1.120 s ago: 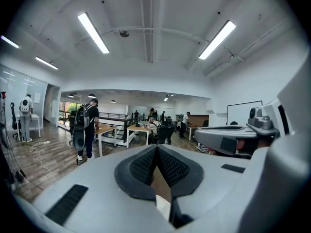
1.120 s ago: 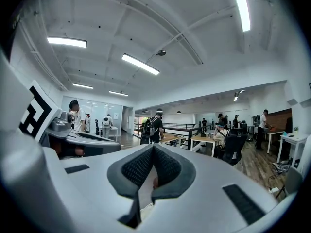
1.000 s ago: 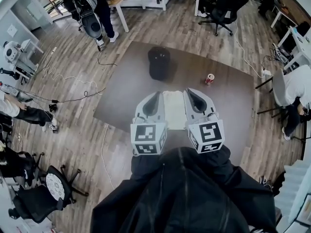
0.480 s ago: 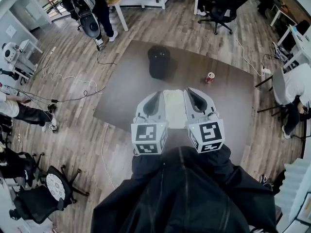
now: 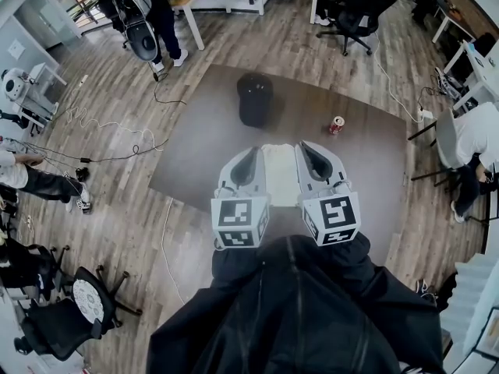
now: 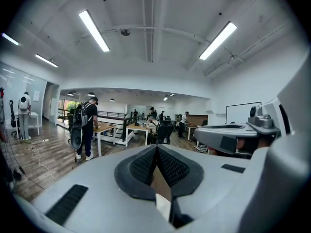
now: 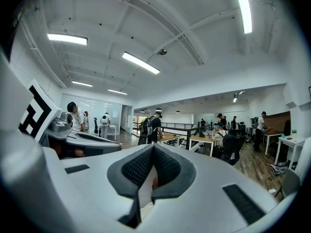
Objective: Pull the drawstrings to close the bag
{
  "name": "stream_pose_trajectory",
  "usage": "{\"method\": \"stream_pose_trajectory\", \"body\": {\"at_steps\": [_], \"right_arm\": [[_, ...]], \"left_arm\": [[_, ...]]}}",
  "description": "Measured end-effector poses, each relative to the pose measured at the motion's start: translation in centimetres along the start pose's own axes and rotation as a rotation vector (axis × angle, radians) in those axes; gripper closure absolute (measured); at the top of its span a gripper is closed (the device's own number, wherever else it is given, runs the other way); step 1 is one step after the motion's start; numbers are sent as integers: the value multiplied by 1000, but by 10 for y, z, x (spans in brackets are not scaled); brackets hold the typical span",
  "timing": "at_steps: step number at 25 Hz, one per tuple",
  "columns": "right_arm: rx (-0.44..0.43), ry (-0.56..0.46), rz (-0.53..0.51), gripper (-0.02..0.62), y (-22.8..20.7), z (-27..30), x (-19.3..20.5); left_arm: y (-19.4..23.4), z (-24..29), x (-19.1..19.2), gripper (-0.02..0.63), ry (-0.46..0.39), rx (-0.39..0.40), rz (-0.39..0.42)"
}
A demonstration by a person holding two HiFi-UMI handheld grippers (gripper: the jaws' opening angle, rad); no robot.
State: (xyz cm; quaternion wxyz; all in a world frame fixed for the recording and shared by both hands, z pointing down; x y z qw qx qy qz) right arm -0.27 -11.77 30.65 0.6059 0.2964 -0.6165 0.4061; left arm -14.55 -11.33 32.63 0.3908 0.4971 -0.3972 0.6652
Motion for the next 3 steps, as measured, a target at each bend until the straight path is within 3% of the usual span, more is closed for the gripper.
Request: {"method": "stream_pose_trajectory", "body": {"at_steps": [3], "right_arm": [[2,-1,-2,572,2,1,1]], "left_arm": [[1,0,0,572,-5,2,-1]]}}
Point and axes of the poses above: the fingertips, and each gripper's own axes: z forward along the fingers, y to its left, x out of its underside, the point moved 7 cm from there along -z, backward along the fingers, and after that the axes turned 13 degrees about z, right-handed, at the moved point
